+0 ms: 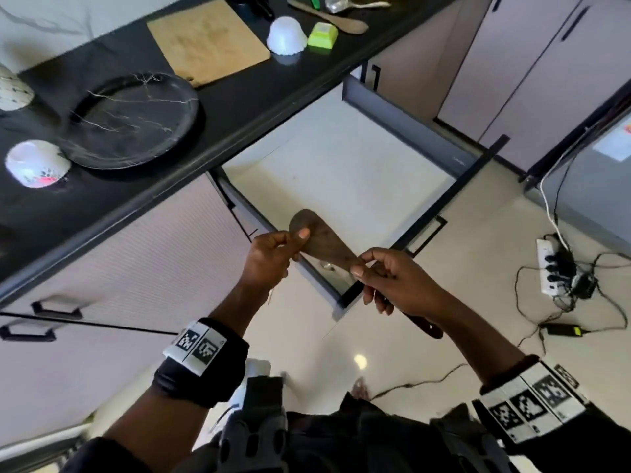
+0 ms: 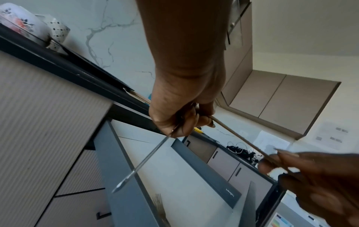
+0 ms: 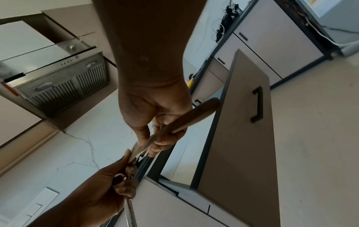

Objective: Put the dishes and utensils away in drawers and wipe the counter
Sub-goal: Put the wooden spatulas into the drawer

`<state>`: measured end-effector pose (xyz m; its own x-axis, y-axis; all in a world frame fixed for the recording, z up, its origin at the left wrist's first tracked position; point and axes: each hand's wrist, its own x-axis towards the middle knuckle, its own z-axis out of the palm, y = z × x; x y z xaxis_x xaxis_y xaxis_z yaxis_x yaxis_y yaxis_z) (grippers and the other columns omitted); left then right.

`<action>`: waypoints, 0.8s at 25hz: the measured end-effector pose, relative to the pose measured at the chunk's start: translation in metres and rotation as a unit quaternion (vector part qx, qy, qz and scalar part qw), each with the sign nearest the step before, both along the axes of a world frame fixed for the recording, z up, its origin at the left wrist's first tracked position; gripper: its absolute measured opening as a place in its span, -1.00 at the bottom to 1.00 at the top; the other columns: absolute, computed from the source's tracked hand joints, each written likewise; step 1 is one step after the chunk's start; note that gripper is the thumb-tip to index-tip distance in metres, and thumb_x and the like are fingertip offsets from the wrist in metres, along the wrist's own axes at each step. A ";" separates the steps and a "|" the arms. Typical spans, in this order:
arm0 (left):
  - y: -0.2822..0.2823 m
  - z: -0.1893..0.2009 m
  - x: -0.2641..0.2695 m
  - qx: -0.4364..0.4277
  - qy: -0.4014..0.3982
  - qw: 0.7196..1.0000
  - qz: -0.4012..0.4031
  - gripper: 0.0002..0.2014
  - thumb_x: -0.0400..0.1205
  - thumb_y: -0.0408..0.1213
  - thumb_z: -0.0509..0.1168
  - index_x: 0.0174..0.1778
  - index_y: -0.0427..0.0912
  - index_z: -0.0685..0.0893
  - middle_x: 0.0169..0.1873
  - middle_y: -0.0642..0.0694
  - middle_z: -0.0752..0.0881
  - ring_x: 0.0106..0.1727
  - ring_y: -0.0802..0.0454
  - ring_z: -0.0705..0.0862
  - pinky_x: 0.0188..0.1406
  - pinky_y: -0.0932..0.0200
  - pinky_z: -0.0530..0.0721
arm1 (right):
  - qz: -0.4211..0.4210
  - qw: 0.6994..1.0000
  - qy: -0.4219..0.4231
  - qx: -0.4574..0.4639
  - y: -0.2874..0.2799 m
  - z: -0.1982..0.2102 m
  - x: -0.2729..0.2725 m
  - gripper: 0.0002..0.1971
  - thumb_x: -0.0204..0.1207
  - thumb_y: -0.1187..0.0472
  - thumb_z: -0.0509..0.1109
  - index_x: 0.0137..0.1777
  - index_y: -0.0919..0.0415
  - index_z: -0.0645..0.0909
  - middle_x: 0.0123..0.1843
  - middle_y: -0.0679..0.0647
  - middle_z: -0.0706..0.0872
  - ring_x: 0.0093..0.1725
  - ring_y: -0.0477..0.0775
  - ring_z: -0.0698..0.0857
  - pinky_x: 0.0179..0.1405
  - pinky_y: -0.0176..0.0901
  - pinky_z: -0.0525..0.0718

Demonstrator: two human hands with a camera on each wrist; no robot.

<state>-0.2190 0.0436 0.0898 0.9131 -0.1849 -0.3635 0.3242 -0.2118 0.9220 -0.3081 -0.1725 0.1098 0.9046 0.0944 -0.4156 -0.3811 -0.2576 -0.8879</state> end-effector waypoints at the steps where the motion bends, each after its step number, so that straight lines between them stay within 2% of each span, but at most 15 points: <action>1: -0.011 -0.001 0.001 0.001 -0.005 1.000 0.000 -0.49 0.58 0.02 0.43 -0.41 -0.41 0.60 -0.47 -0.25 0.46 -0.50 -0.04 0.30 -0.59 0.23 0.24 | 0.012 1.000 0.007 0.002 -0.015 0.002 0.009 -0.78 0.65 0.08 0.37 0.07 0.26 0.60 -0.34 0.29 0.75 -0.52 0.17 0.59 -0.59 -0.17 0.56; 3: -0.027 -0.006 0.007 0.008 -0.018 1.000 0.023 -0.50 0.57 0.01 0.43 -0.34 -0.45 0.66 -0.50 -0.22 0.49 -0.51 0.00 0.33 -0.61 0.26 0.25 | 0.033 0.999 0.010 0.005 -0.034 0.001 0.034 -0.80 0.65 0.11 0.38 0.03 0.29 0.61 -0.32 0.23 0.74 -0.52 0.17 0.63 -0.57 -0.15 0.60; 4: -0.032 -0.010 0.014 0.019 -0.021 0.999 0.038 -0.52 0.58 0.01 0.43 -0.33 -0.43 0.69 -0.54 -0.14 0.50 -0.53 0.06 0.35 -0.62 0.27 0.27 | 0.043 0.999 0.011 0.002 -0.039 -0.003 0.050 -0.81 0.65 0.14 0.39 -0.01 0.29 0.61 -0.33 0.19 0.71 -0.51 0.16 0.65 -0.56 -0.13 0.63; 7: -0.038 -0.028 0.040 0.059 -0.027 0.994 0.090 -0.56 0.59 -0.01 0.42 -0.42 -0.32 0.68 -0.64 0.04 0.47 -0.62 0.21 0.36 -0.60 0.37 0.28 | 0.082 0.996 0.033 -0.004 -0.044 -0.016 0.100 -0.84 0.64 0.18 0.40 -0.03 0.31 0.66 -0.45 0.07 0.66 -0.51 0.10 0.68 -0.49 -0.11 0.68; 9: -0.041 -0.041 0.062 0.067 -0.028 0.989 0.130 -0.57 0.60 -0.03 0.42 -0.45 -0.30 0.65 -0.63 -0.02 0.49 -0.65 0.22 0.35 -0.61 0.34 0.29 | 0.104 0.993 0.049 0.005 -0.044 -0.024 0.136 -0.83 0.65 0.24 0.39 0.00 0.39 0.67 -0.47 0.10 0.66 -0.50 0.08 0.67 -0.47 -0.14 0.70; 11: -0.043 -0.052 0.086 0.073 -0.023 0.983 0.167 -0.57 0.62 -0.03 0.39 -0.43 -0.30 0.65 -0.56 -0.10 0.54 -0.63 0.19 0.40 -0.58 0.29 0.34 | 0.115 0.991 0.067 -0.001 -0.044 -0.032 0.173 -0.84 0.63 0.28 0.40 0.03 0.42 0.68 -0.39 0.18 0.67 -0.45 0.08 0.67 -0.41 -0.17 0.73; 15: -0.038 -0.066 0.122 0.126 -0.064 0.967 0.211 -0.59 0.66 -0.02 0.34 -0.45 -0.17 0.65 -0.54 -0.03 0.61 -0.49 0.07 0.53 -0.41 0.20 0.47 | 0.208 0.974 0.085 -0.032 -0.042 -0.048 0.231 -0.89 0.58 0.25 0.47 -0.01 0.28 0.76 -0.26 0.11 0.75 -0.27 0.01 0.71 -0.17 -0.17 0.67; 18: -0.026 -0.072 0.133 0.214 -0.072 0.945 0.238 -0.58 0.71 -0.04 0.27 -0.43 -0.16 0.66 -0.52 0.02 0.64 -0.52 0.14 0.57 -0.50 0.28 0.46 | 0.251 0.962 0.106 -0.016 -0.027 -0.064 0.273 -0.89 0.54 0.28 0.50 0.03 0.27 0.77 -0.20 0.13 0.79 -0.22 -0.01 0.75 -0.16 -0.21 0.66; 20: -0.016 -0.082 0.139 0.238 -0.043 0.933 0.267 -0.59 0.72 -0.05 0.25 -0.44 -0.13 0.64 -0.52 0.02 0.63 -0.54 0.19 0.55 -0.56 0.37 0.41 | 0.279 0.952 0.127 -0.010 -0.012 -0.080 0.302 -0.91 0.53 0.31 0.51 0.01 0.24 0.76 -0.19 0.15 0.79 -0.23 -0.02 0.75 -0.22 -0.25 0.65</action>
